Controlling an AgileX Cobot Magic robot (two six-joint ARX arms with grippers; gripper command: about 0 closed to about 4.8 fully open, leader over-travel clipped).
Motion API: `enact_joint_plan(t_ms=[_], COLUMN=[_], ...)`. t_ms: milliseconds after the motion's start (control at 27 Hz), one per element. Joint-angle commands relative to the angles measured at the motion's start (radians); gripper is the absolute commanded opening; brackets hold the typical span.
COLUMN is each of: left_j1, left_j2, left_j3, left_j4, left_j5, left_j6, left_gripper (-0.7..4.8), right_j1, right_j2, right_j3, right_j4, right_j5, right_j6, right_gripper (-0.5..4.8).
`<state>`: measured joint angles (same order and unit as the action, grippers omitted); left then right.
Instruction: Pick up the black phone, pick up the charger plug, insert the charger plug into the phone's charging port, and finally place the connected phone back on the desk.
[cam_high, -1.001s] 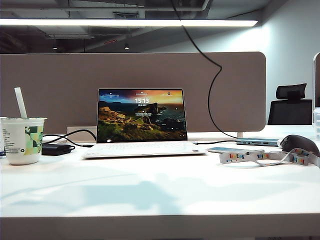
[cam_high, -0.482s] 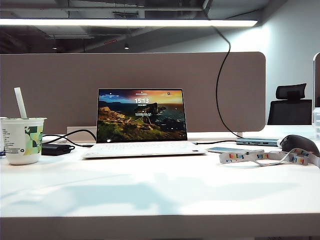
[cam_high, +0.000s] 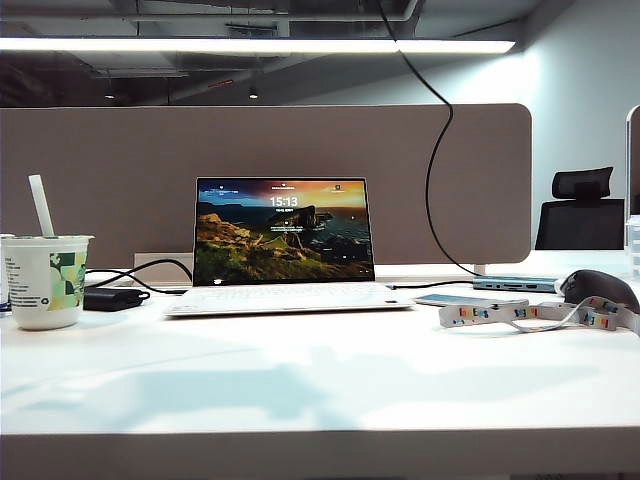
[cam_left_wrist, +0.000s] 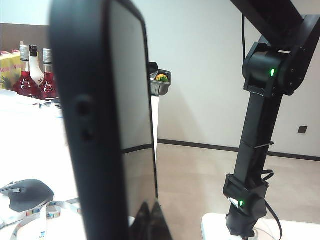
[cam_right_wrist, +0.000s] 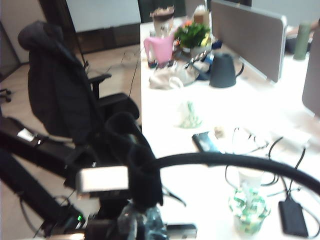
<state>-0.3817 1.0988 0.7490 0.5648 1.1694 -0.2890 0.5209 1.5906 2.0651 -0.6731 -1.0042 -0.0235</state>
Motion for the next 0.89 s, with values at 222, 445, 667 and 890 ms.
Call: enact_joint_plan(t_ms=[222, 445, 667, 890], left_j1=[0.000, 0.000, 0.000, 0.000], left_j2=[-0.006, -0.006, -0.006, -0.006], left_j3=[0.010, 0.009, 0.009, 0.009], left_j4=[0.035, 0.034, 0.034, 0.034], left_j5=[0.002, 0.025, 0.051, 0.058], left_j6=[0.002, 0.002, 0.004, 0.005], left_gripper=[-0.06, -0.06, -0.06, -0.06], right_j1=[0.021, 0.040, 0.040, 0.040], right_j2=[-0.007, -0.007, -0.008, -0.008], right_j3=[0.007, 0.007, 0.007, 0.007], right_j4=[-0.180, -0.309, -0.348, -0.347], right_j5=[0.008, 0.017, 0.012, 0.006], right_j6=[-0.124, -0.179, -0.207, -0.219], right_gripper=[-0.07, -0.07, -0.07, -0.07])
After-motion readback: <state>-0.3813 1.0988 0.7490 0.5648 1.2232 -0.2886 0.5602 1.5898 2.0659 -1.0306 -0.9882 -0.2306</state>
